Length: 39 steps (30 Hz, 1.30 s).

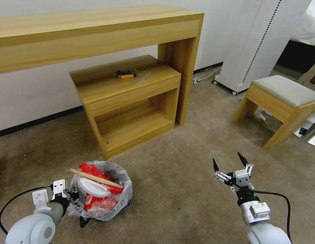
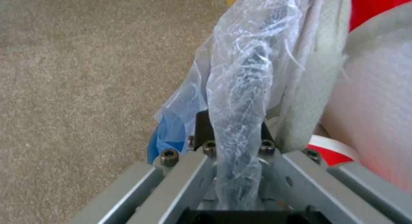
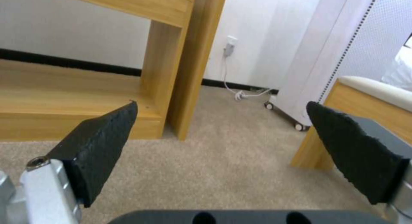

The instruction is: Pick up the trash bin and place the garbage on the floor into it.

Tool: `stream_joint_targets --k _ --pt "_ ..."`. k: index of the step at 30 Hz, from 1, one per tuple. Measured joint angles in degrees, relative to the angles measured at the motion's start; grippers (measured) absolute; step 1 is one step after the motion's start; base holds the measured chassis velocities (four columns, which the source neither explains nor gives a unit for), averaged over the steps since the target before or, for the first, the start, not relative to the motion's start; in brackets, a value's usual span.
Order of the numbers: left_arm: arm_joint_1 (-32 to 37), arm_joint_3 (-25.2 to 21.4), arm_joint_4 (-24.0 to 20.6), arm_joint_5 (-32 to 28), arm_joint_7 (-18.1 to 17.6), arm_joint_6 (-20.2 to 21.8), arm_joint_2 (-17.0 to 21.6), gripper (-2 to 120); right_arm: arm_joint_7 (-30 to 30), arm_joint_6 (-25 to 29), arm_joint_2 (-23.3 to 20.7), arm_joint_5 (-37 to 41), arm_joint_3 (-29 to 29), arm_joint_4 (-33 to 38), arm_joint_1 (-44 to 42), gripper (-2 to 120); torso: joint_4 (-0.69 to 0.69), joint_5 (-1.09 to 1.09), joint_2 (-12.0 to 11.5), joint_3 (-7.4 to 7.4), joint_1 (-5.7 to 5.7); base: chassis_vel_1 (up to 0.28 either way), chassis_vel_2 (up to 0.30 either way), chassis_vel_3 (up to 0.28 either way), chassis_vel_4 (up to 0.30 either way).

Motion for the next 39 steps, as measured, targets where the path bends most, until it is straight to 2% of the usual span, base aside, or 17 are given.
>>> stream_joint_targets --k 8,9,11,13,14,17,18,21,22,24,25,26,31,34,39 --pt "-0.53 0.37 1.13 0.57 0.79 0.0 0.2 0 0.15 0.33 0.09 0.92 -0.27 -0.35 -0.51 100 0.0 0.0 0.0 0.0 0.0 0.0 0.0 0.0 0.0" --pt "-0.71 0.47 1.27 0.66 1.12 -0.01 0.28 6 0.18 0.33 -0.05 1.11 -0.3 -0.41 -0.28 100 0.0 0.0 0.0 0.0 0.0 0.0 0.0 0.0 0.0" --pt "-0.84 0.55 1.39 0.77 1.45 -0.01 0.35 9 0.21 0.33 -0.16 1.25 -0.33 -0.48 -0.05 100 -0.01 0.0 0.0 0.0 0.0 0.0 0.0 0.0 0.0" --pt "-1.02 0.59 1.67 1.53 2.97 -0.01 0.5 19 0.26 0.28 -0.28 1.52 -0.49 -0.61 0.34 100 0.0 0.0 0.0 0.0 0.0 0.0 0.0 0.0 0.0" --pt "-1.02 0.59 1.67 1.53 2.97 -0.01 0.5 19 0.26 0.28 -0.28 1.52 -0.49 -0.61 0.34 100 0.0 0.0 0.0 0.0 0.0 0.0 0.0 0.0 0.0" --pt "-1.3 0.46 2.33 2.15 4.22 -0.01 0.73 34 0.32 0.18 -0.49 1.87 -0.75 -0.85 0.59 100 0.0 0.0 0.0 0.0 0.0 0.0 0.0 0.0 0.0" --pt "-1.3 0.46 2.33 2.15 4.22 -0.01 0.73 34 0.32 0.18 -0.49 1.87 -0.75 -0.85 0.59 100 0.0 0.0 0.0 0.0 0.0 0.0 0.0 0.0 0.0" --pt "-1.45 -0.04 2.73 2.23 5.37 -0.01 0.94 48 0.37 0.05 -0.65 2.18 -0.82 -0.96 0.78 100 -0.01 0.0 0.0 0.0 0.0 0.0 0.0 0.0 0.0" --pt "-1.45 -0.04 2.73 2.23 5.37 -0.01 0.94 48 0.37 0.05 -0.65 2.18 -0.82 -0.96 0.78 100 -0.01 0.0 0.0 0.0 0.0 0.0 0.0 0.0 0.0" --pt "-1.49 -0.28 2.93 2.23 6.39 -0.01 1.02 57 0.41 0.0 -0.66 2.24 -0.99 -1.05 0.98 100 0.0 0.0 0.0 0.0 0.0 0.0 0.0 0.0 0.0" --pt "-1.5 -0.29 2.94 2.23 6.43 0.0 1.02 57 0.42 0.0 -0.66 2.24 -1.01 -1.06 0.99 100 0.0 0.0 0.0 0.0 0.0 0.0 0.0 0.0 0.0" --pt "-1.55 -0.4 3.05 2.2 6.94 0.0 1.02 68 0.47 -0.04 -0.66 2.26 -1.23 -1.09 1.12 100 0.0 0.0 0.0 0.0 0.0 0.0 0.0 0.0 0.0" --pt "-1.54 -0.62 3.25 2.07 8.12 -0.11 1.0 79 0.54 -0.12 -0.66 2.29 -1.51 -1.1 1.21 100 0.0 0.0 0.0 0.0 0.0 0.0 0.0 0.0 0.0" --pt "-1.48 -0.98 3.34 1.82 9.24 -0.81 0.93 94 0.56 -0.35 -0.71 2.54 -1.6 -1.09 1.27 100 0.0 0.0 0.0 0.0 0.0 0.0 0.0 0.0 0.0" --pt "-1.45 -1.26 3.32 1.08 9.37 -1.03 0.9 99 0.59 -0.61 -0.85 2.77 -1.6 -0.93 1.31 100 -0.01 0.0 0.0 0.0 0.0 0.0 0.0 0.0 0.0"
